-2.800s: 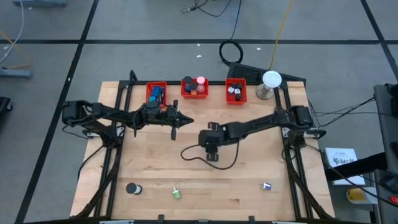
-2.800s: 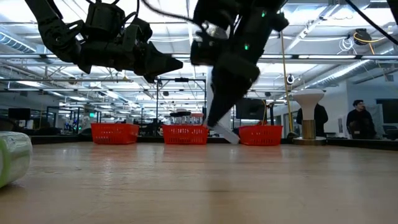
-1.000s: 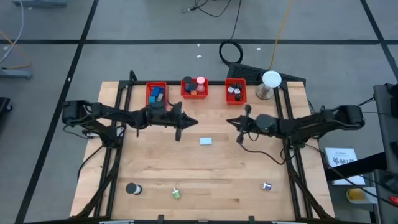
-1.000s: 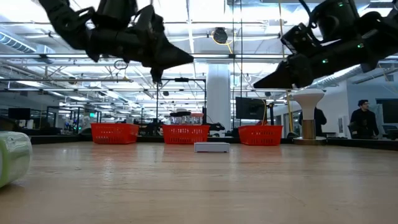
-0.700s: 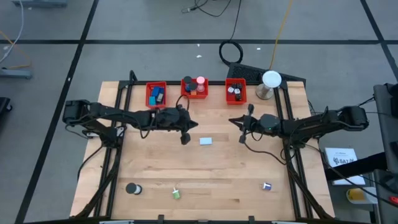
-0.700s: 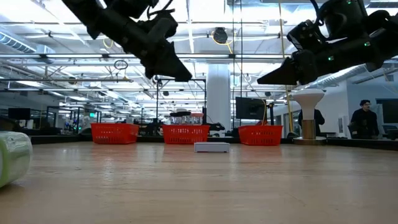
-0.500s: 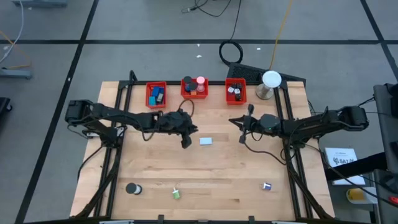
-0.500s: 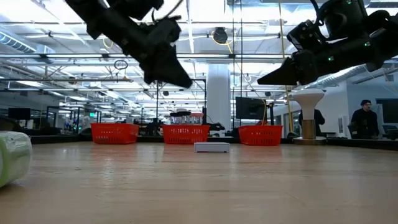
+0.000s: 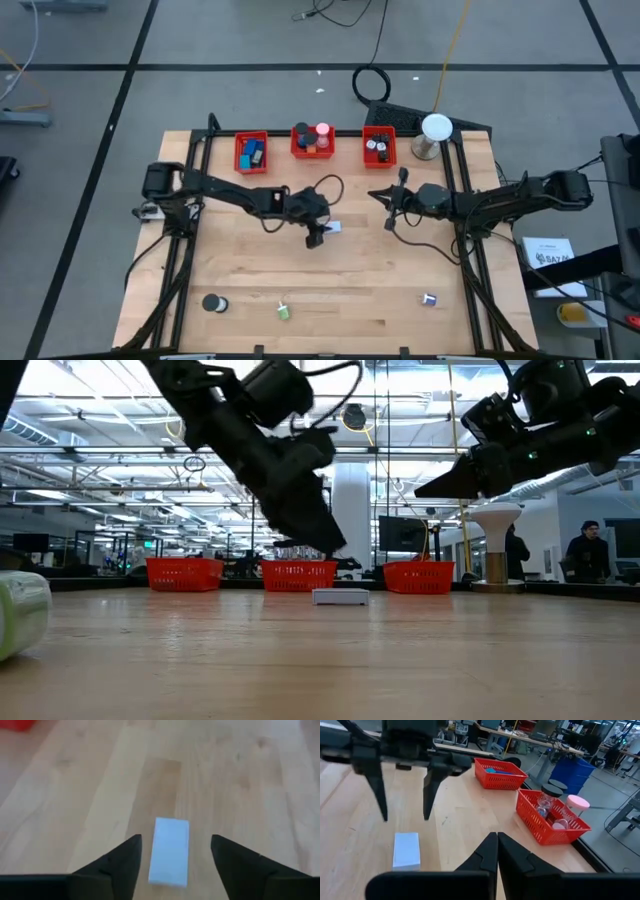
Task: Pick & Place Office items
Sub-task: Put the white timer into the left orange basket
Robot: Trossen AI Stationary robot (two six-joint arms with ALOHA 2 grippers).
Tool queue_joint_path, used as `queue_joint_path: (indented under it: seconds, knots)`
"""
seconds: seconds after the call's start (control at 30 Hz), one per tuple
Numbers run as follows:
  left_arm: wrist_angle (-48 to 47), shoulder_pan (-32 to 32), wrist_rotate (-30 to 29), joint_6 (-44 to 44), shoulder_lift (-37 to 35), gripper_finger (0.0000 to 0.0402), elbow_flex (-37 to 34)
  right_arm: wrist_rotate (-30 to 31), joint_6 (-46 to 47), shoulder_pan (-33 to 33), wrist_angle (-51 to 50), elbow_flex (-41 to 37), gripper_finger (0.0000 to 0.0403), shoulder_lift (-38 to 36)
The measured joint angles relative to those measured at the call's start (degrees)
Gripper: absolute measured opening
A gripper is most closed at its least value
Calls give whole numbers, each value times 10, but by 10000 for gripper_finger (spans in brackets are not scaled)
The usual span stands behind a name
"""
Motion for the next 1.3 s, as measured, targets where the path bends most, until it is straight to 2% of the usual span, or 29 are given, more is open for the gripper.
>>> queue_joint_path:
  seconds: [0.23,0.43,0.6,0.8,0.87,1.03,1.17,1.3]
  knots:
    - [-32,-9,-1,44,63,278,53,0,0,0,-4,0,1,0]
    - [-34,-11,-12,48,102,280,73,0,-2,0,-5,0,1,0]
    - [-45,-11,-32,48,115,247,74,0,-5,0,-5,0,1,0]
    - [-47,-10,-46,37,111,160,75,0,-7,0,-4,0,1,0]
    - [-53,-5,-46,35,110,149,75,0,-7,0,-4,0,1,0]
    - [-144,27,-60,9,64,149,74,0,-7,0,-6,0,1,0]
    - [-199,60,-126,-16,-23,149,49,0,-10,0,-8,0,1,0]
    - [-207,116,-167,-80,-128,149,-16,0,-12,0,-8,0,1,0]
